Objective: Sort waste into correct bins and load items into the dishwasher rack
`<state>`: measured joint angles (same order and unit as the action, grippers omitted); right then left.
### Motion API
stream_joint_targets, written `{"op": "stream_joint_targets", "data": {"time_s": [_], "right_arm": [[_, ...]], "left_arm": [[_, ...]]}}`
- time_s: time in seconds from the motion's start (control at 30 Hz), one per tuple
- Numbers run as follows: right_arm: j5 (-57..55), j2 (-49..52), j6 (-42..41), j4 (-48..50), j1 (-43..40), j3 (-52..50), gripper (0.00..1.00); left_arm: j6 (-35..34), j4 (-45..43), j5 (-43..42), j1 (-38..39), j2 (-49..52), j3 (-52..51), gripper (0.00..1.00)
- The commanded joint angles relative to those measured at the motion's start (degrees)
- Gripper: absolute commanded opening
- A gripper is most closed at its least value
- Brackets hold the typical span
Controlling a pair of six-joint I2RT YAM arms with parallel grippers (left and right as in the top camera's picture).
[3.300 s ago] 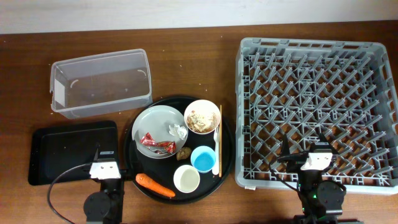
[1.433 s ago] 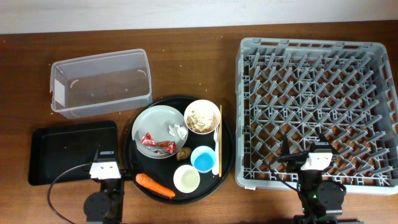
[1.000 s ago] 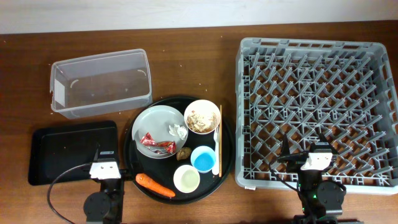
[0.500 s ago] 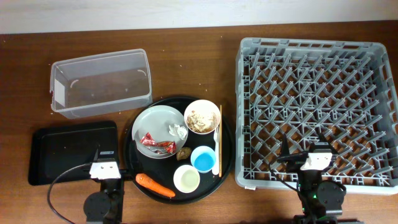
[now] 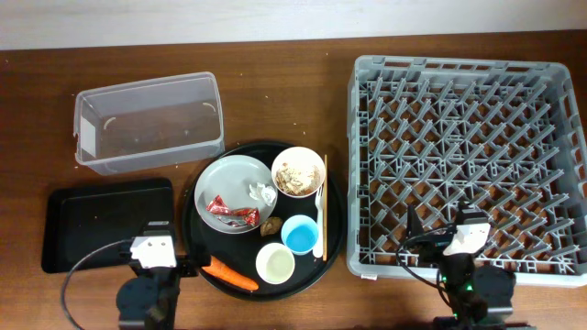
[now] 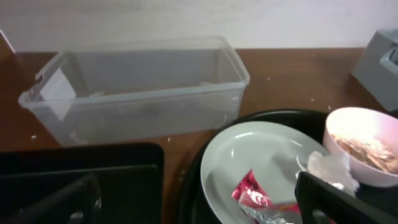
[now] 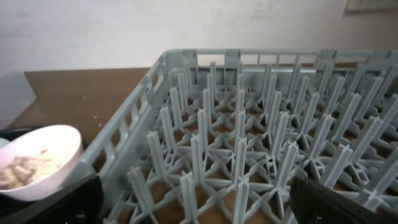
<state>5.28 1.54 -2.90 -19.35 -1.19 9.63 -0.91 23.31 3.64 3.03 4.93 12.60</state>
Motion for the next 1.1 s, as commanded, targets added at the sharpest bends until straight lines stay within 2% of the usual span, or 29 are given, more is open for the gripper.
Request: {"op": "stream_joint_targets", "data": {"time_s": [0.0,0.2,0.33,0.47,0.6,0.8,1.07], "right_arm": [[0.79,2.19,-0.85,-4.68,-0.28,8.68,0.98],[3.52,11.89,-0.83,-15.47,-0.28,20.85,0.98],[5.68,23.04,-0.81,-24.85,-0.28,30.23,0.98],[5.68,35.54,-0.74,-36.3,-0.28,41.92,0.98],[6.05,44.48,-0.76,-42.73,-0.28,49.29,0.98],[4.37,52.41,-0.81,-44.5,-0.35,49.83,0.98],[4.39,62.1,-0.81,-45.94,-0.35,49.83,0.98]], "left_arm": [[-3.5,2.58,-1.55,-0.09,5.35,7.67,1.0],[-5.11,6.36,-7.72,-0.09,17.68,16.41,0.99],[-5.09,12.04,-10.58,-0.04,30.34,25.24,0.99],[-5.07,22.25,-11.87,-0.04,44.57,37.57,0.99],[-5.09,31.61,-12.04,-0.04,57.42,48.13,0.99],[-5.09,31.34,-17.86,-0.04,67.34,49.07,0.99],[-5.95,30.88,-17.86,-0.02,81.88,49.05,0.99]]}}
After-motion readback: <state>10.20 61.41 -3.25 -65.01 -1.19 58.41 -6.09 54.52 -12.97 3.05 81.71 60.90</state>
